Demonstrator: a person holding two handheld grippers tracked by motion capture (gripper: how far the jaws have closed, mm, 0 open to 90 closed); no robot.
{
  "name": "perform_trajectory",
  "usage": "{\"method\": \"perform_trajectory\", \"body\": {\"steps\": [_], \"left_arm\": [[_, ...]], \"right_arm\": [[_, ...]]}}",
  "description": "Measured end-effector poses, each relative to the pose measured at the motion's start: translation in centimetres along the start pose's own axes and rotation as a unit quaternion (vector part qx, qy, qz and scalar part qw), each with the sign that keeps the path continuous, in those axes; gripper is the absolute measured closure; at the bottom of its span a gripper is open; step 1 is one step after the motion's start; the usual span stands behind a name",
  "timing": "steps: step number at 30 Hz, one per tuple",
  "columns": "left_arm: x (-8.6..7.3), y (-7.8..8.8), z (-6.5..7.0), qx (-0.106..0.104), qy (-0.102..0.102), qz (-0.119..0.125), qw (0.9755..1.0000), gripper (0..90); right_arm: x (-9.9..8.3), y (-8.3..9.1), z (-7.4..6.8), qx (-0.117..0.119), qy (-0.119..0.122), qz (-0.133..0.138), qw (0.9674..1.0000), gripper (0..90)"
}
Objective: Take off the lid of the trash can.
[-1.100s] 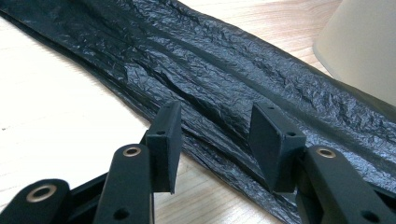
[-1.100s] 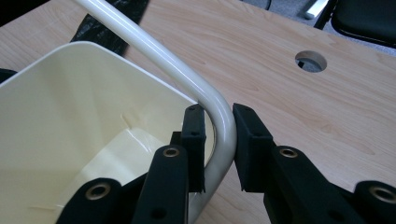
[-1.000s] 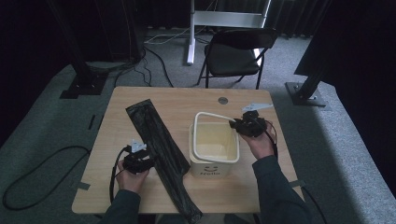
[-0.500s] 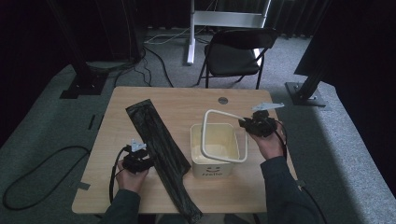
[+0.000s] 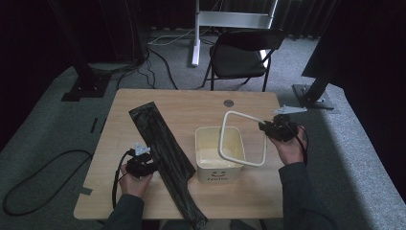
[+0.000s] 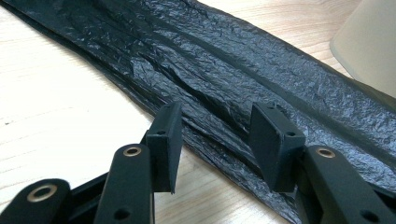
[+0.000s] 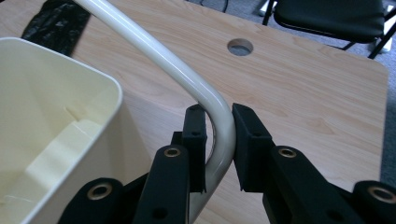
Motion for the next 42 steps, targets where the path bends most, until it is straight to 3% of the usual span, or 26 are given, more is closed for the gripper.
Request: {"method": "perform_trajectory", "body": {"steps": [29,42], "left_arm": [[-0.1,-0.3,0.0,-0.001,-0.002,-0.004,1.0,55.6],[-0.1,-0.3,0.1,-0.002,-0.002,-0.003,1.0,55.5]], "right_arm": [[-3.9,2.5,6.8,-0.064,-0.006,-0.022,0.9977,76.7],[-5.5,2.6,8.5,-0.086,-0.005,-0.043,0.9954,76.7]]}}
Point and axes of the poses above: each handheld gripper's, and its own axes: y roughly backward along the jaws, x roughly out of its top, z roughly to its right, the point moved 9 cm from there along -y, roughly forward along the jaws
